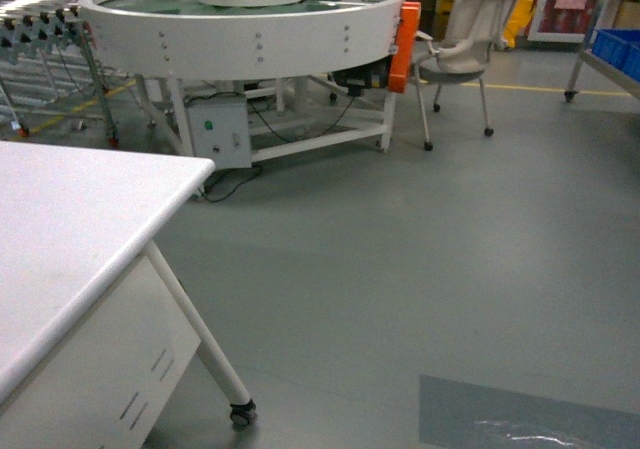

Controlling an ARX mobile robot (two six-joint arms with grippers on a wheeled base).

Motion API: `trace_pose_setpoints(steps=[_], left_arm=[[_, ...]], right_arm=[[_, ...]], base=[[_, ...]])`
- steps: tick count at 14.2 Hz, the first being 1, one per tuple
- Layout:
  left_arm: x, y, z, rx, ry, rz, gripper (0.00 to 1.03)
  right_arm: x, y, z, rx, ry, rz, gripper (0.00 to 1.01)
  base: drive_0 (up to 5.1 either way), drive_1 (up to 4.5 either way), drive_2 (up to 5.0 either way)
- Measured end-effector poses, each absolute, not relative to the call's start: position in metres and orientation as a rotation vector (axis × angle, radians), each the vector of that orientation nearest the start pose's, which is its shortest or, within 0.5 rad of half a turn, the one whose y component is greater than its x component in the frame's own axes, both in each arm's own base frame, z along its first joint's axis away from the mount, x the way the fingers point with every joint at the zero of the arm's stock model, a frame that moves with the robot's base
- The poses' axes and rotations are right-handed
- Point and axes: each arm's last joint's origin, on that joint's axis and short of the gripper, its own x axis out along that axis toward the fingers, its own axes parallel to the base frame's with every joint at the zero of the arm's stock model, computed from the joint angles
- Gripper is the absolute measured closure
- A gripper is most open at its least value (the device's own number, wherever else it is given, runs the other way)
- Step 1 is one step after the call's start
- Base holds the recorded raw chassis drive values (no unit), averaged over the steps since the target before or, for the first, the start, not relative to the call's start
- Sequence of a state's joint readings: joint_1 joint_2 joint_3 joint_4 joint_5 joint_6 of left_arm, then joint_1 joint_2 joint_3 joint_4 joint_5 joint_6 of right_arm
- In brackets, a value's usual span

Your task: Pick red block from blue box to shelf

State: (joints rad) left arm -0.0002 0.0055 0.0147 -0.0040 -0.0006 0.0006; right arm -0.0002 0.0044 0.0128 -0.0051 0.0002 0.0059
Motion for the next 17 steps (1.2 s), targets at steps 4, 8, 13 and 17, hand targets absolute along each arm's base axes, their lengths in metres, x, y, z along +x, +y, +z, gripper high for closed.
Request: trace_pose_setpoints(steps=[4,8,13,17], left_arm=[[0.0971,0.0,0.1677,0.001,-0.005,0.0,0.05],[0.0971,0.0,0.1677,0.001,-0.005,0.0,0.05],[0.0971,-0.0001,0.1677,0.001,-0.005,0.0,0.05],[0.0971,-0.0001,0.1678,0.001,-0.007,0.0,0.05]], right_arm=[[0.0972,0.0,0.167,0.006,-0.003,0.0,0.72],[0.0972,0.0,0.167,0.006,-0.003,0.0,0.72],[0.0972,-0.0001,0.1672,0.006,-0.005,-0.002,0.72],[0.0972,0.0,0.1671,0.006,-0.004,0.0,0.72]], base=[[-1.5,-1.5,-1.5],[-1.5,-1.5,-1.5],[-1.5,-1.5,-1.5],[1.8,1.17,-4.1]])
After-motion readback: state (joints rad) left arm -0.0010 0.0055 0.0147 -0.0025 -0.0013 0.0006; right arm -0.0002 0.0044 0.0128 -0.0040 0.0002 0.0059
